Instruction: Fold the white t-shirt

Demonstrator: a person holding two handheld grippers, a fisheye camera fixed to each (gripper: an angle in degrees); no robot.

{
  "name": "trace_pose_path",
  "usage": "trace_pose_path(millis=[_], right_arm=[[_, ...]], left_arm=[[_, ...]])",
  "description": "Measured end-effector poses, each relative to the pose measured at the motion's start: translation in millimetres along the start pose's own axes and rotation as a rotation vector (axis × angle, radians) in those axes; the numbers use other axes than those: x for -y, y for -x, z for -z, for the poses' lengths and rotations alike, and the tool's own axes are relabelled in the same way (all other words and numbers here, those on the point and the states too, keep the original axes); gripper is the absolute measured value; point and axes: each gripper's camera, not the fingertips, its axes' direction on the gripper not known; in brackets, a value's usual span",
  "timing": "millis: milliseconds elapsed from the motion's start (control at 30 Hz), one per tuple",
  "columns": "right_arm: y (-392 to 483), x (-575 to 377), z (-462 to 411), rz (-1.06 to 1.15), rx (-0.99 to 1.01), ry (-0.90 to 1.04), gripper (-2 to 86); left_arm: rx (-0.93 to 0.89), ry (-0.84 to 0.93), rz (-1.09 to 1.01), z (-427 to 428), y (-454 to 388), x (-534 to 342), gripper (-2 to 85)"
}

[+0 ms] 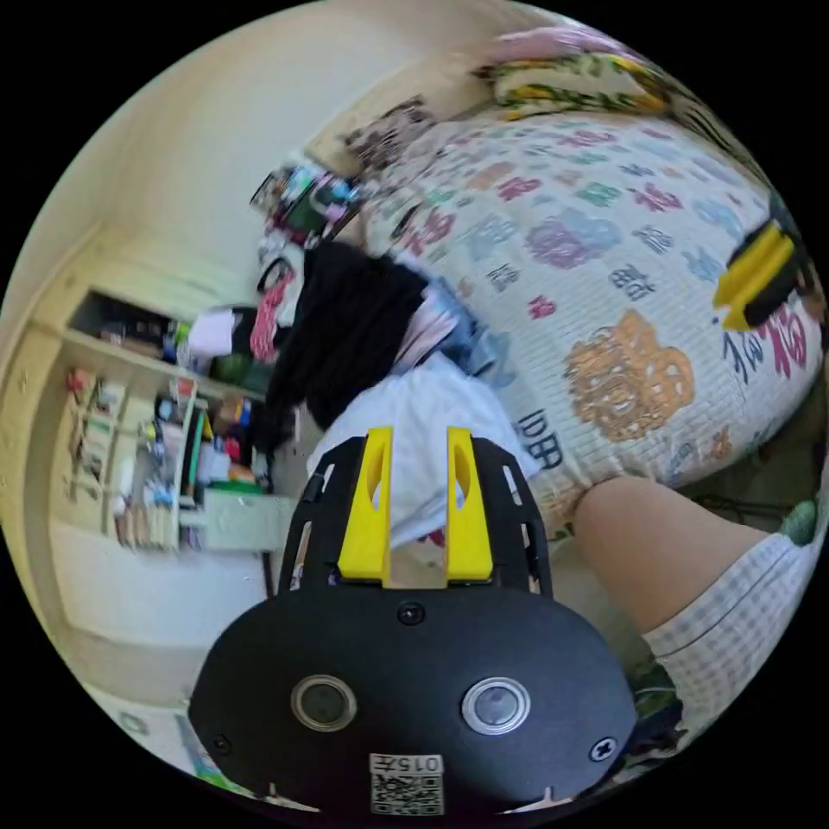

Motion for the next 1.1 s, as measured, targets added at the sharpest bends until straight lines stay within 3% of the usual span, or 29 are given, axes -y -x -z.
trace_pose_path(millis=[67, 167, 367, 467, 633, 700, 800, 967, 1100], right_arm=[[25, 24, -23, 0.039, 0.044, 0.003, 8.5], [54, 37, -49, 0.076, 0.102, -0.008, 8.4], [55, 5, -61, 0.075, 0.119, -0.051, 8.4], [62, -17, -39, 0.151, 0.037, -0.163, 9.6], [57, -55, 11, 0.125, 0.073, -0.399, 11.2], [55, -80, 44, 0.126, -0.027, -0.479, 9.3], [48, -114, 97, 0.136, -0.129, -0.577, 3.3], [21, -133, 156, 0.047, -0.342, -0.577, 2.3], [-36, -142, 141, -0.083, -0.36, -0.466, 4.1]], left_arm=[[-0.117, 0.058, 0.059, -32, 49, -16, 8.0], [-0.313, -0.046, 0.193, -50, 118, -37, 4.1], [-0.47, -0.259, 0.209, -14, 204, -41, 1.2], [-0.642, -0.445, 0.155, 32, 236, -28, 0.9], [-0.88, -0.655, -0.055, 101, 246, 17, 0.8], [-1.052, -0.751, -0.151, 125, 242, 42, 0.8], [-1.165, -0.846, -0.182, 142, 241, 72, 0.7], [-1.281, -0.836, -0.053, 112, 238, 114, 0.7], [-1.324, -0.592, 0.182, 17, 216, 156, 0.7]])
